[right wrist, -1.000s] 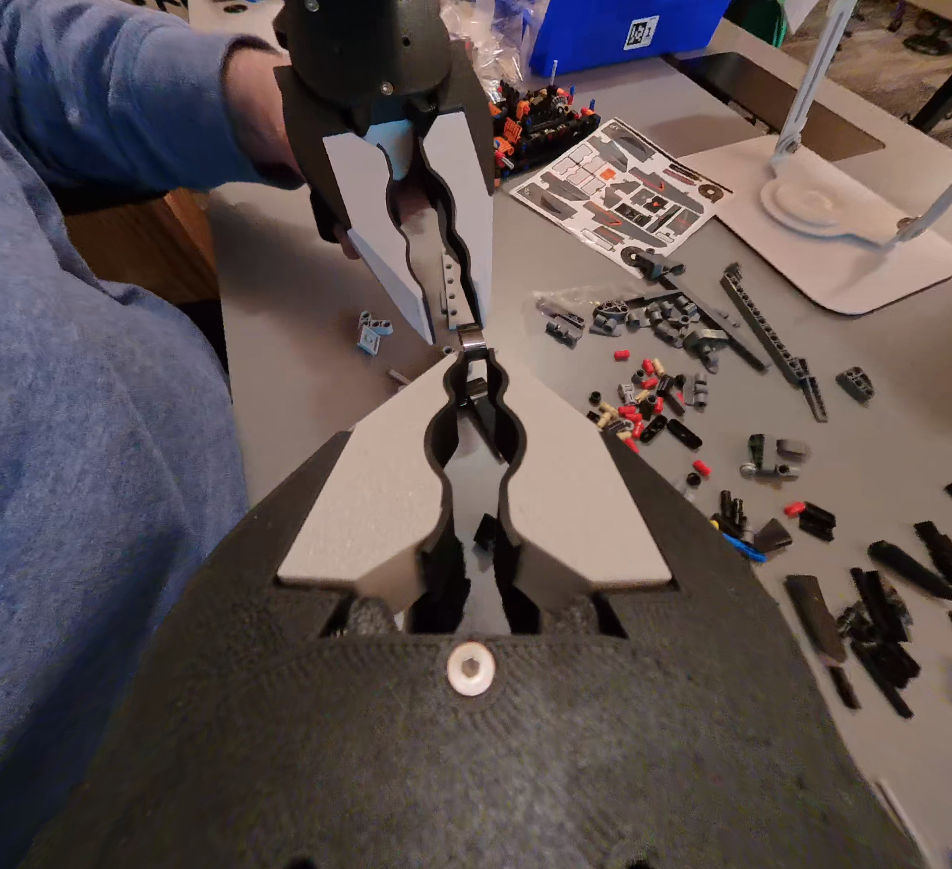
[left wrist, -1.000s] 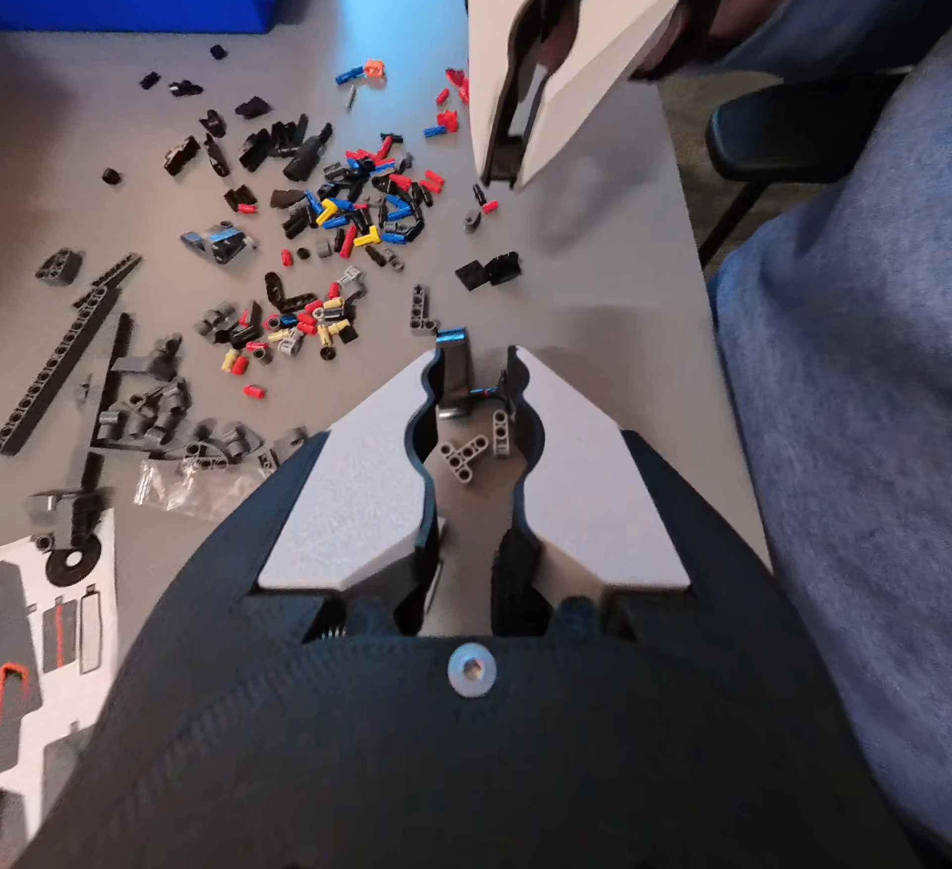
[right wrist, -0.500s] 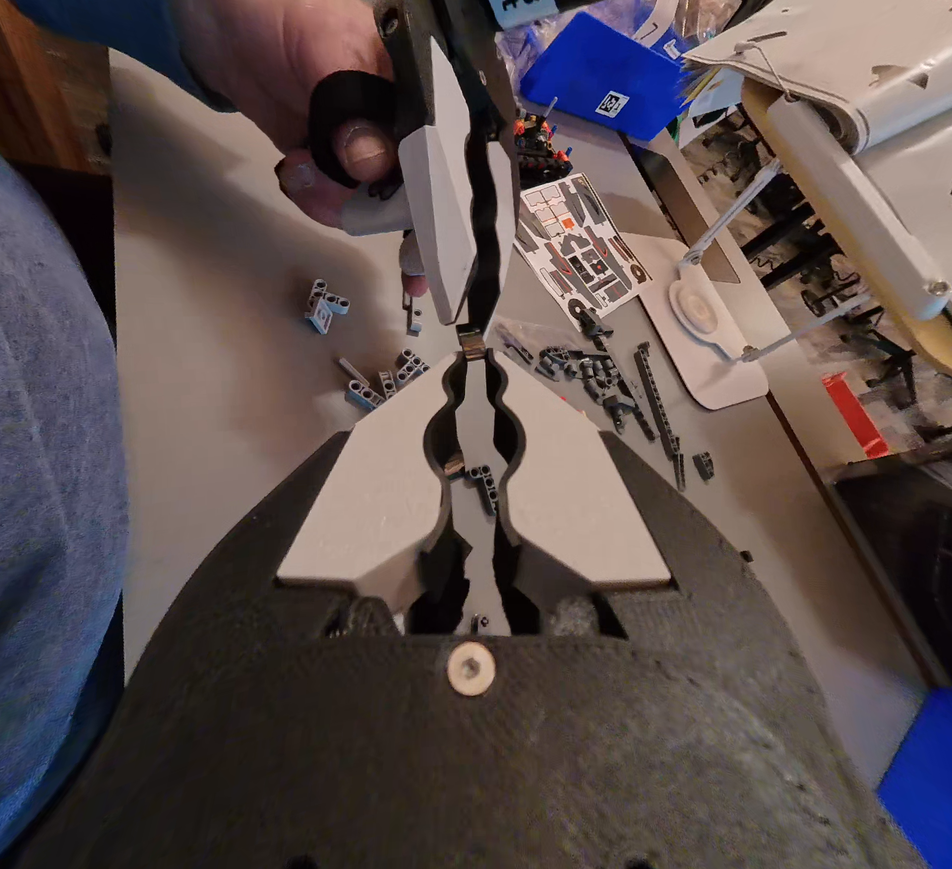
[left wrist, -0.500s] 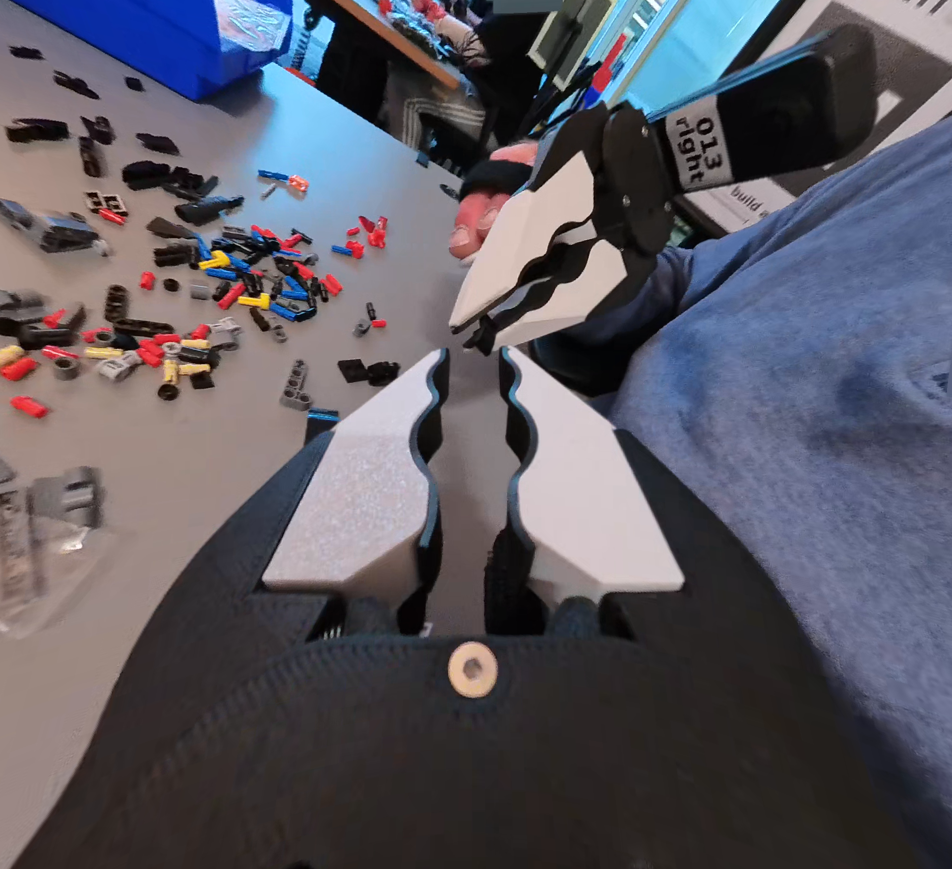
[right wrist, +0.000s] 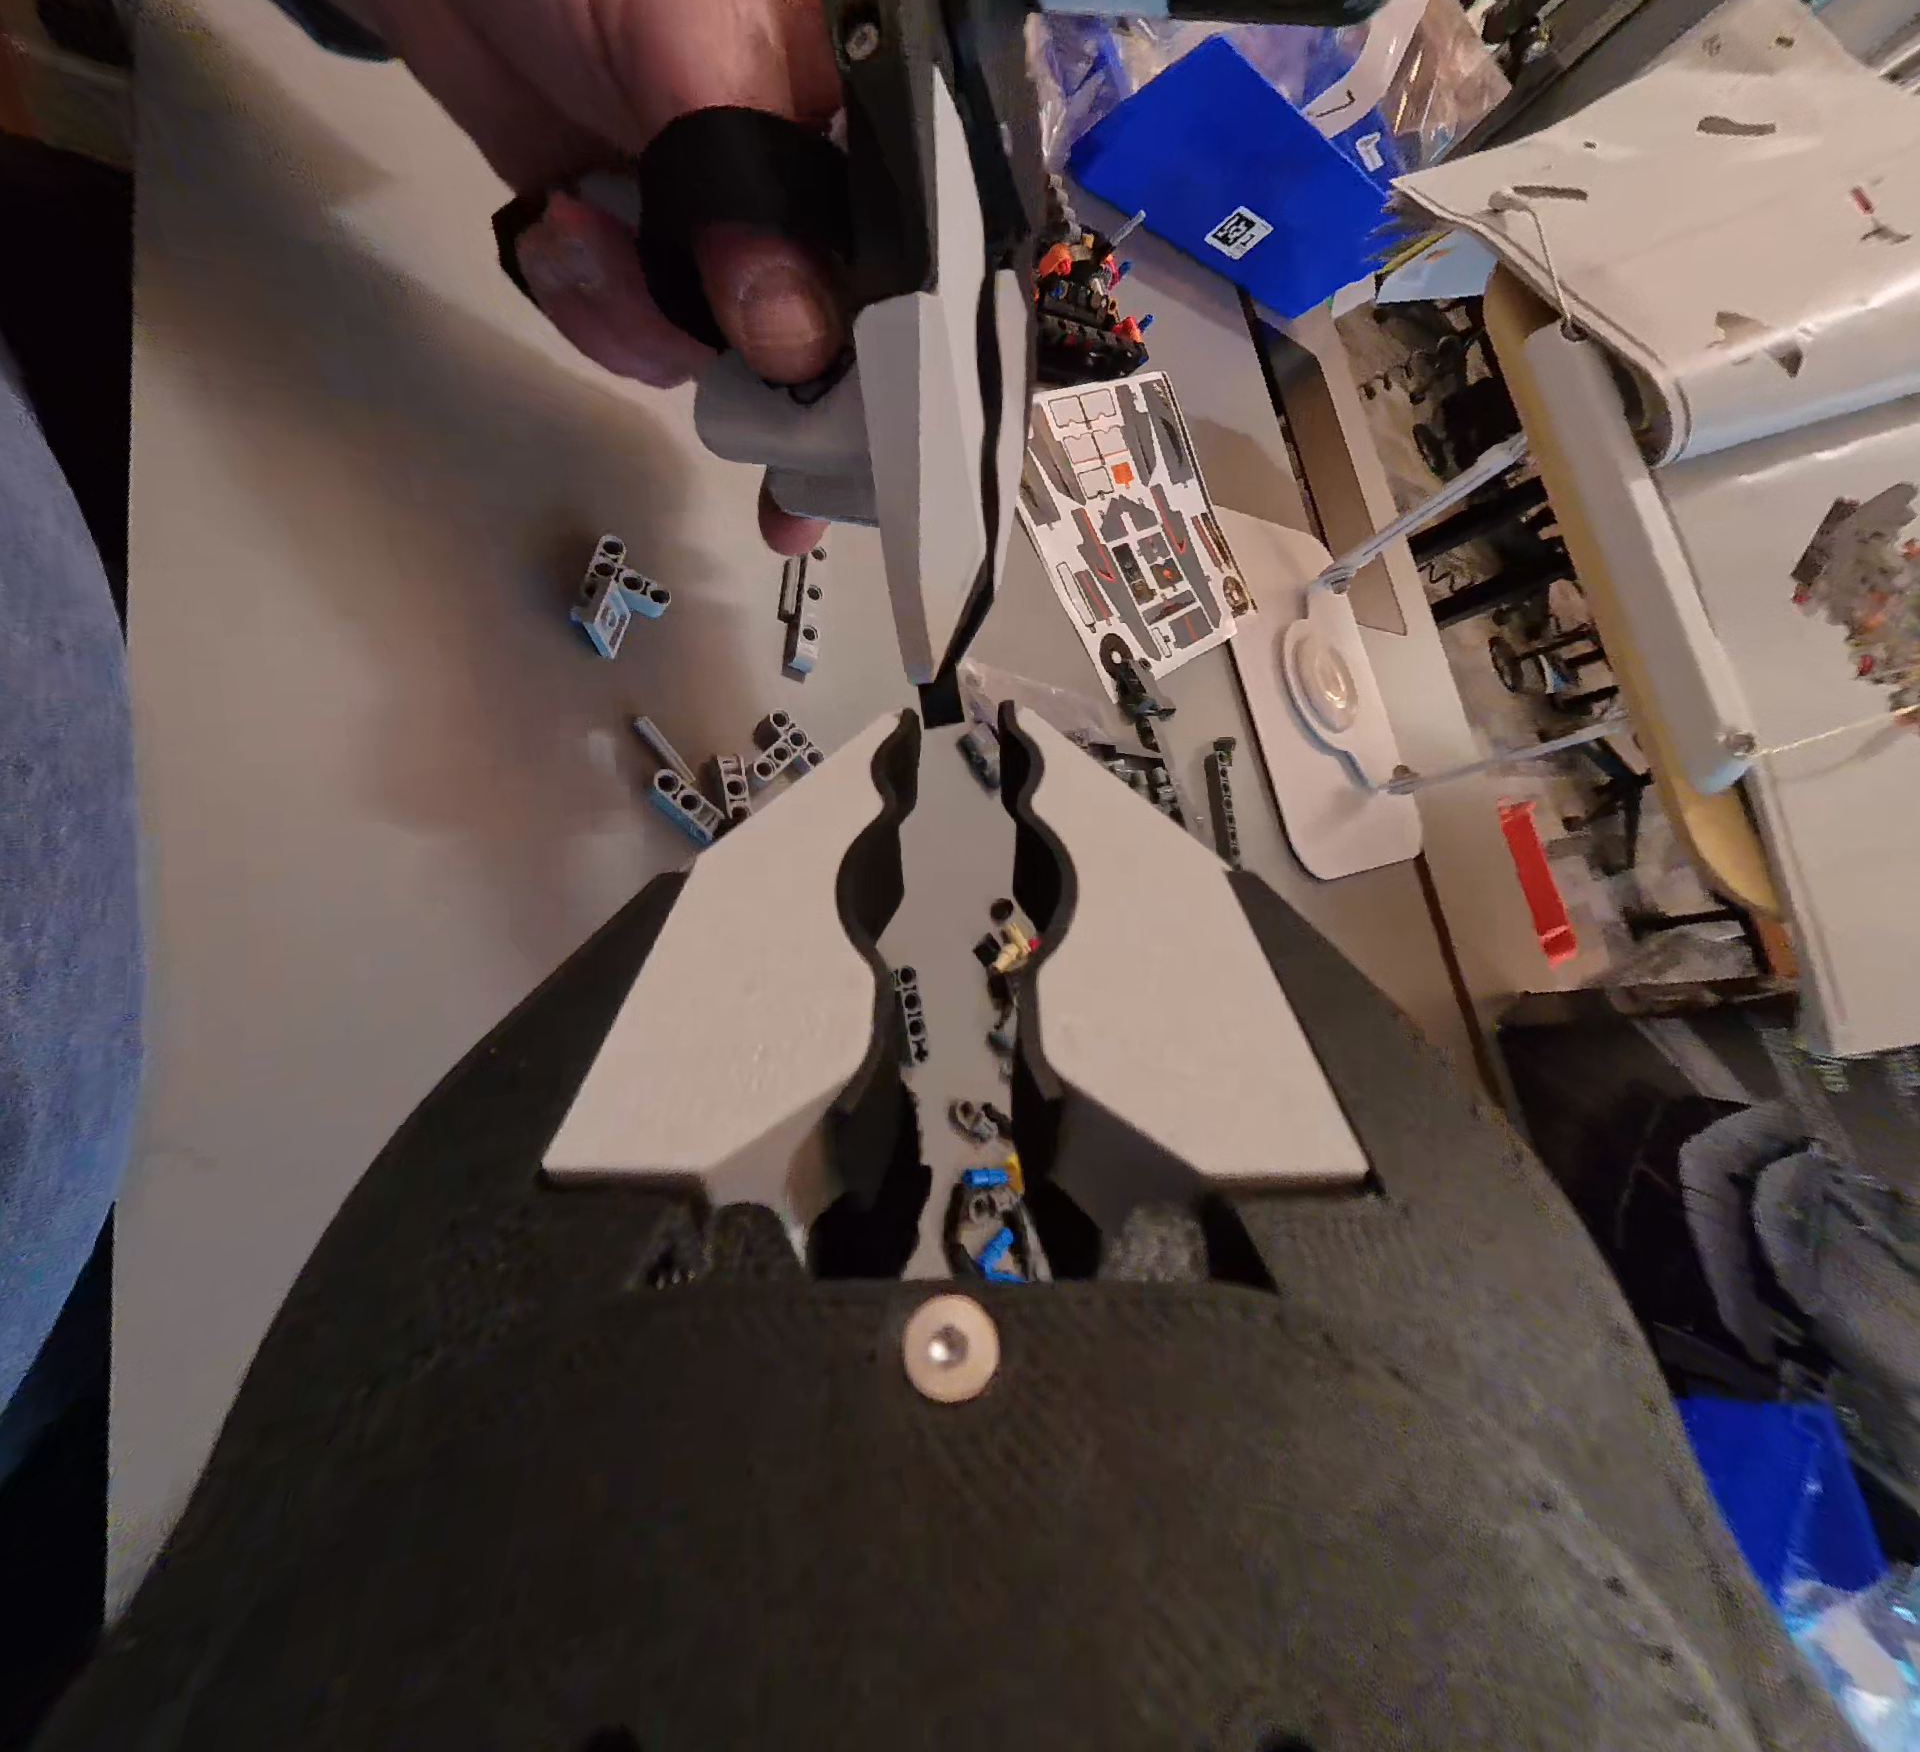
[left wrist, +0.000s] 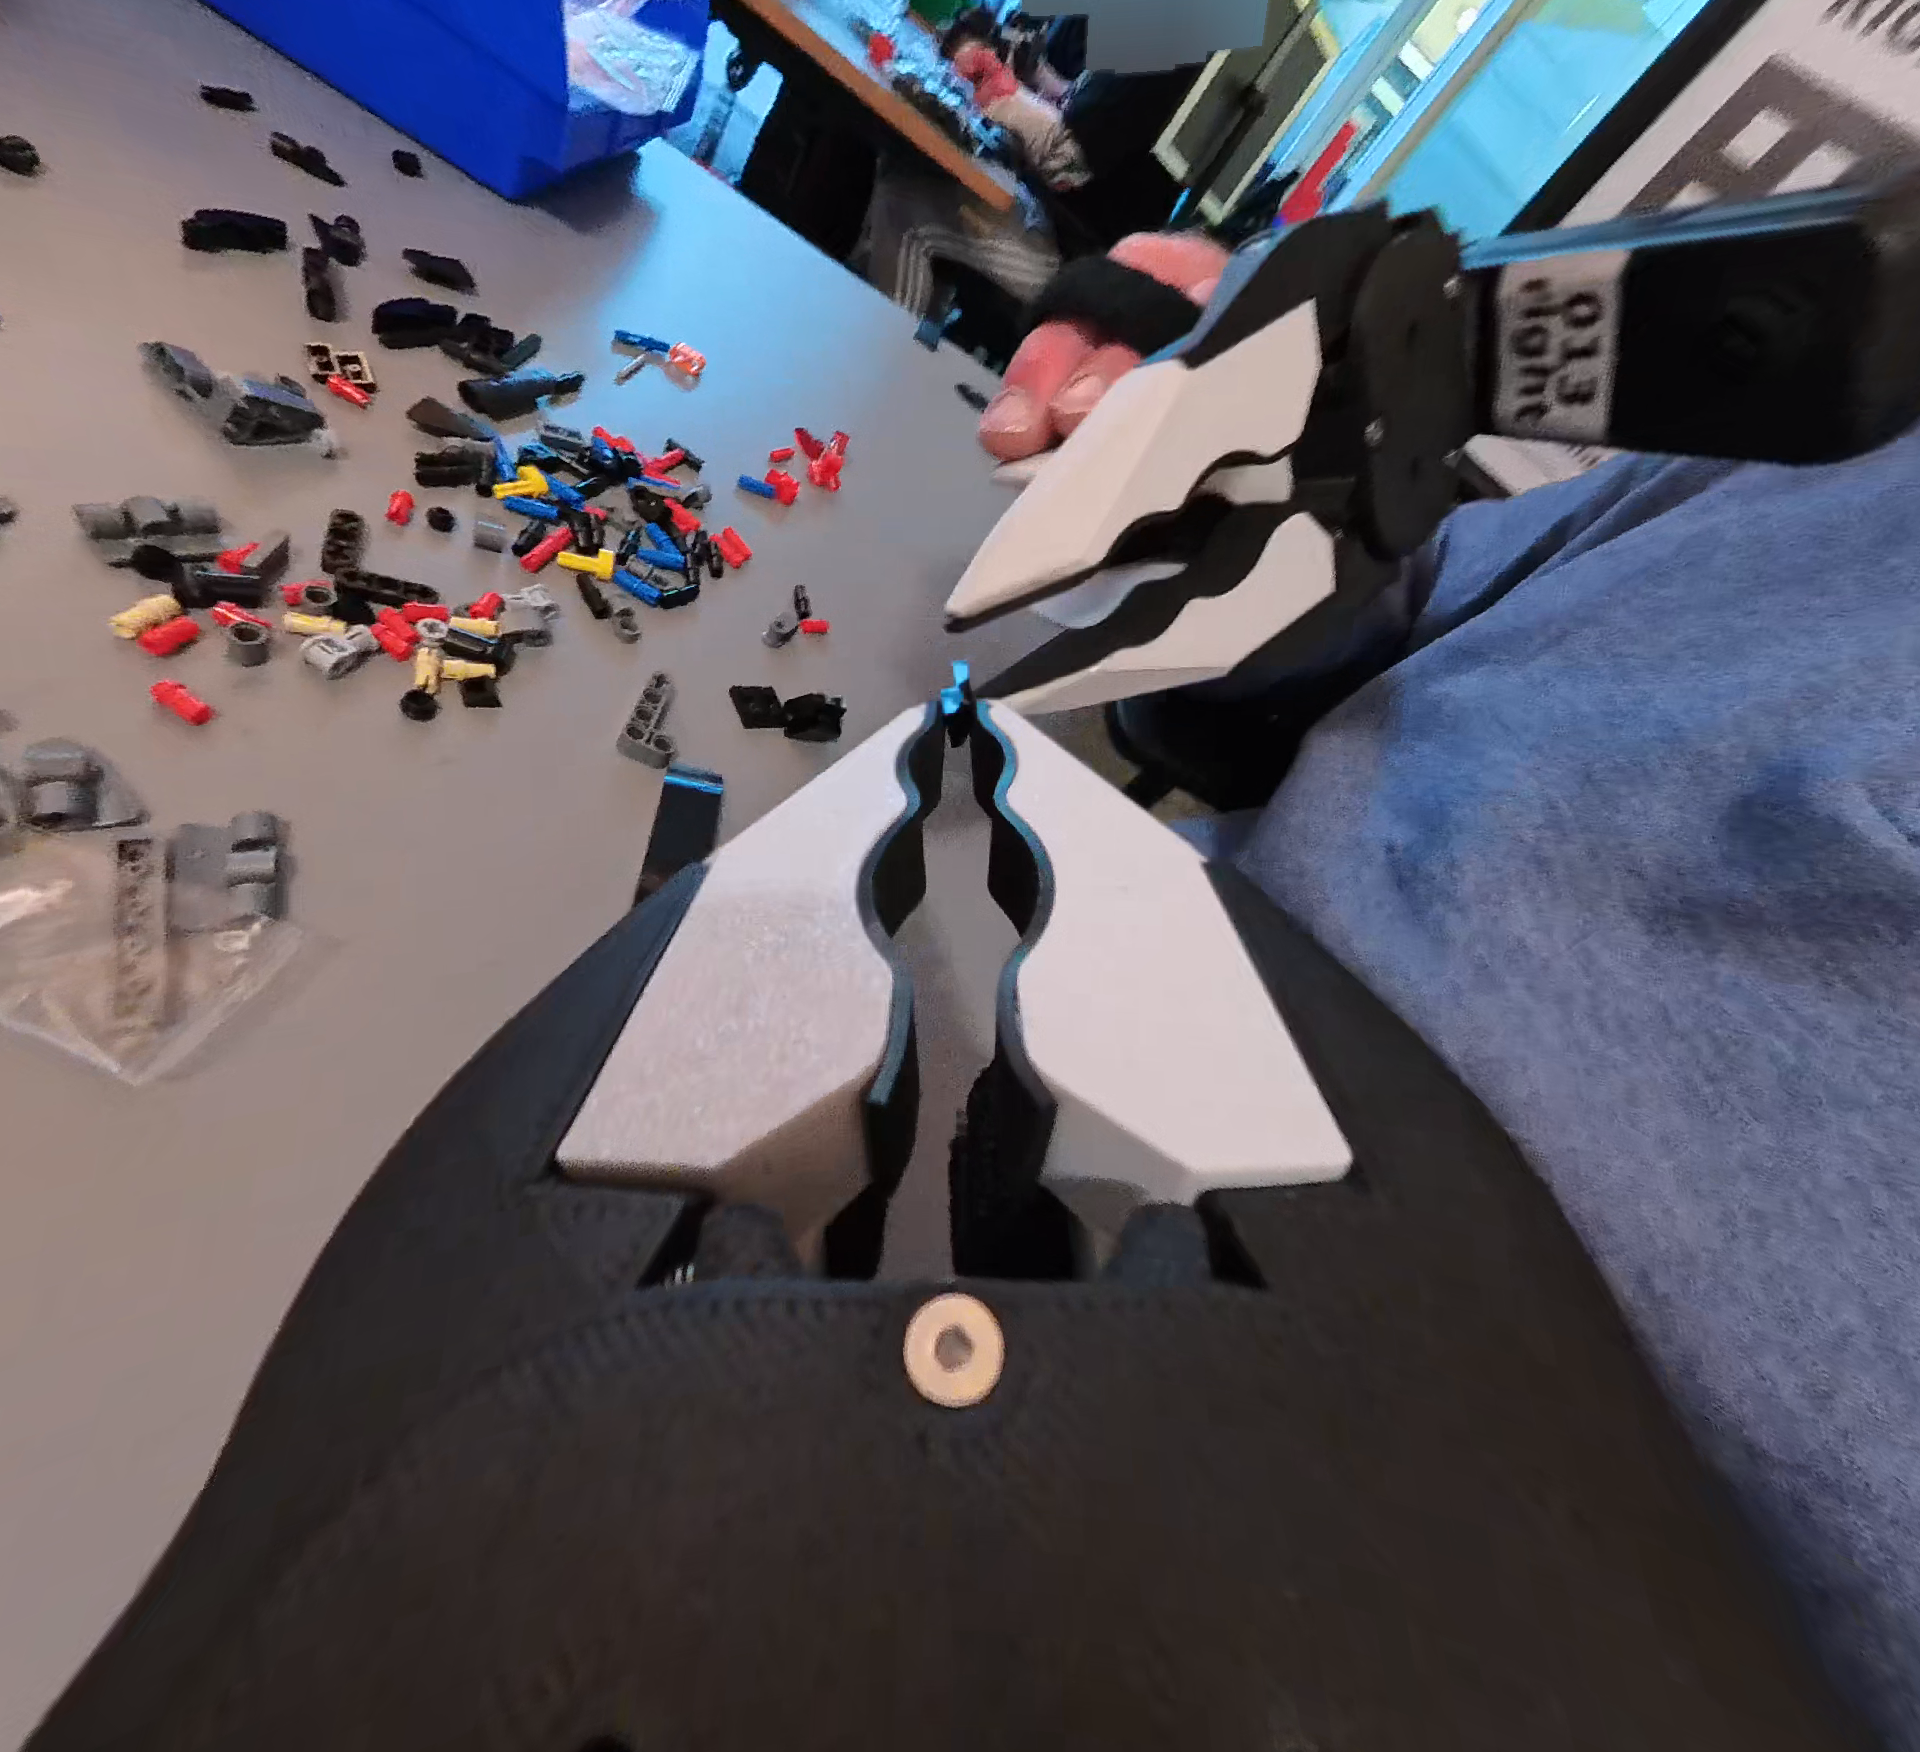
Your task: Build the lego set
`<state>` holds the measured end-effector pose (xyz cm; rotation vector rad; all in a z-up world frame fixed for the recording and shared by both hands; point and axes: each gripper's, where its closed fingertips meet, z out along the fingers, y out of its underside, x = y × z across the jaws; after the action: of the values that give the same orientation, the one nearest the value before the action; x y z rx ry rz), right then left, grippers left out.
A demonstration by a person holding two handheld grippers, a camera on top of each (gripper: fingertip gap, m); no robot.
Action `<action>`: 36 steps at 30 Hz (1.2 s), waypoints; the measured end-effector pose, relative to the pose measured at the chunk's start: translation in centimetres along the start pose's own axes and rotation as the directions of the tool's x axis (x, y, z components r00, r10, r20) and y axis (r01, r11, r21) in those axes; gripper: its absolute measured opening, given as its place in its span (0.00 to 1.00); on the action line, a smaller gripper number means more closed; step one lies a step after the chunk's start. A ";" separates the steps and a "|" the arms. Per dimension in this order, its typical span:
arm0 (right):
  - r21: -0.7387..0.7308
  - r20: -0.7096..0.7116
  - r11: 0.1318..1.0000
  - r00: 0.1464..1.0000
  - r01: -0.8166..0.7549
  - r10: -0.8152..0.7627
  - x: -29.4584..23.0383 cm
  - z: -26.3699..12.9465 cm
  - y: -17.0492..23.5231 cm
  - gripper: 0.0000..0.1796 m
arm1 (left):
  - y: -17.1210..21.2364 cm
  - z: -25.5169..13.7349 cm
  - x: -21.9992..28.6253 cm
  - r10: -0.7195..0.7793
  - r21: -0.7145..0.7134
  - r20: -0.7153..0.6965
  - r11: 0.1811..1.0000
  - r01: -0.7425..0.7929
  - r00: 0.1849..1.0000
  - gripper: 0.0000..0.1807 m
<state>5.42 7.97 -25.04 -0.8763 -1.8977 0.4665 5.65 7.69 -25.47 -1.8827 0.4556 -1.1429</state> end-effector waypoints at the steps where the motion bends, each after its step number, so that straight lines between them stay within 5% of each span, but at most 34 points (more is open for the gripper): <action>1: -0.016 0.001 1.000 1.000 0.020 -0.020 -0.1 0.0 0.0 0.06 | 0.1 0.1 0.2 0.020 -0.023 0.006 1.000 -0.020 1.000 0.02; 6: -0.093 -0.020 0.989 0.993 0.112 -0.115 -0.4 0.4 0.4 0.02 | 0.1 0.7 -0.5 0.047 -0.095 0.095 0.995 -0.038 0.994 0.02; 22: -0.162 -0.062 0.975 0.984 0.155 -0.167 -0.3 0.2 1.2 0.02 | 0.1 1.5 -0.1 -0.091 -0.069 0.045 0.993 0.094 0.995 0.01; 28: -0.091 -0.047 0.995 0.998 -0.039 0.035 0.4 -0.7 1.8 0.02 | -0.6 0.8 0.9 0.080 -0.046 0.036 0.996 -0.079 0.996 0.10; 32: -0.082 -0.007 0.983 0.987 -0.163 0.163 -0.3 -1.1 3.6 0.02 | 1.7 0.2 -2.2 0.320 -0.265 0.175 0.926 -0.268 0.931 0.18; 36: -0.074 0.001 0.972 0.975 -0.223 0.224 -0.7 -1.7 4.3 0.02 | 1.9 1.0 -4.2 0.317 -0.339 0.177 0.908 -0.244 0.932 0.16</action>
<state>8.70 10.23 -27.46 -1.1453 -1.8421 0.5393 4.52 9.89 -29.52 -2.1045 0.7870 -0.6791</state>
